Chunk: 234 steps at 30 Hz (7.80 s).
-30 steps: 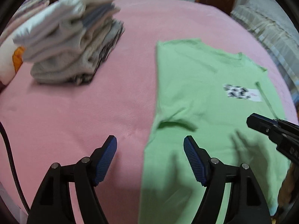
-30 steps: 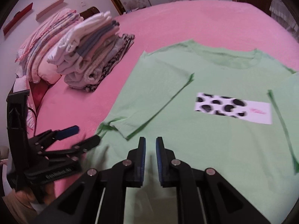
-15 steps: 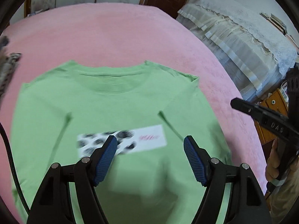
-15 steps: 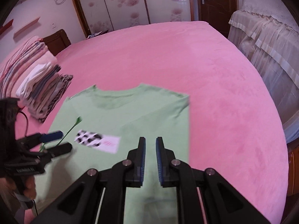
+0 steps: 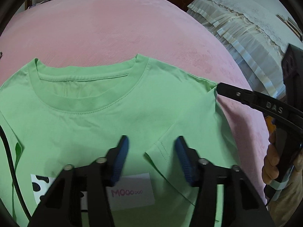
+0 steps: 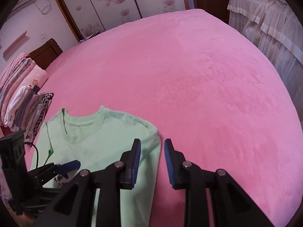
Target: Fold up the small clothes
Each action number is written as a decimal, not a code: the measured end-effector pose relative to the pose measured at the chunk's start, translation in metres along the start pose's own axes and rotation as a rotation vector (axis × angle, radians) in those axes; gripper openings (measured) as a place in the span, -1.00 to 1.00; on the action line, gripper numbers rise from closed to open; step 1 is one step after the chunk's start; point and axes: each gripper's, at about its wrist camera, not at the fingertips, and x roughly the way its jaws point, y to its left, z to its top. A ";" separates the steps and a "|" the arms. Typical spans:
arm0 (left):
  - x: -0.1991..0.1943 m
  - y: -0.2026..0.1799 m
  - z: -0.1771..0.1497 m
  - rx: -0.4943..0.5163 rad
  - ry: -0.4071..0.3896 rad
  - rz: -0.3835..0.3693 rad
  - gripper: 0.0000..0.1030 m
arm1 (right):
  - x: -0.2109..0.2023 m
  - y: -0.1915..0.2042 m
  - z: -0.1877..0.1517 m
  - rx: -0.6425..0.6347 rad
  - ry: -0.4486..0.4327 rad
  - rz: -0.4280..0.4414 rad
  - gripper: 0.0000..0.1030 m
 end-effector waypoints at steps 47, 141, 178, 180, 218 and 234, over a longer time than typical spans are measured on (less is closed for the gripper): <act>-0.089 -0.035 -0.124 0.148 0.058 0.125 -0.15 | -0.088 0.040 -0.153 0.035 0.025 -0.148 -0.63; -0.244 0.184 -0.397 -0.122 0.151 0.052 -0.11 | -0.198 0.052 -0.433 0.036 0.143 -0.023 -0.48; -0.275 0.168 -0.381 -0.028 0.171 0.060 0.27 | -0.208 0.057 -0.435 -0.001 0.130 -0.059 -0.90; -0.270 0.172 -0.379 -0.041 0.180 0.072 0.27 | -0.208 0.057 -0.435 -0.002 0.130 -0.062 -0.90; -0.326 0.184 -0.321 -0.376 -0.103 -0.253 -0.95 | -0.296 0.061 -0.355 0.109 -0.116 0.219 -0.93; -0.267 0.228 -0.100 -0.543 -0.295 -0.092 -0.95 | -0.233 0.055 -0.127 0.180 -0.300 0.132 -0.94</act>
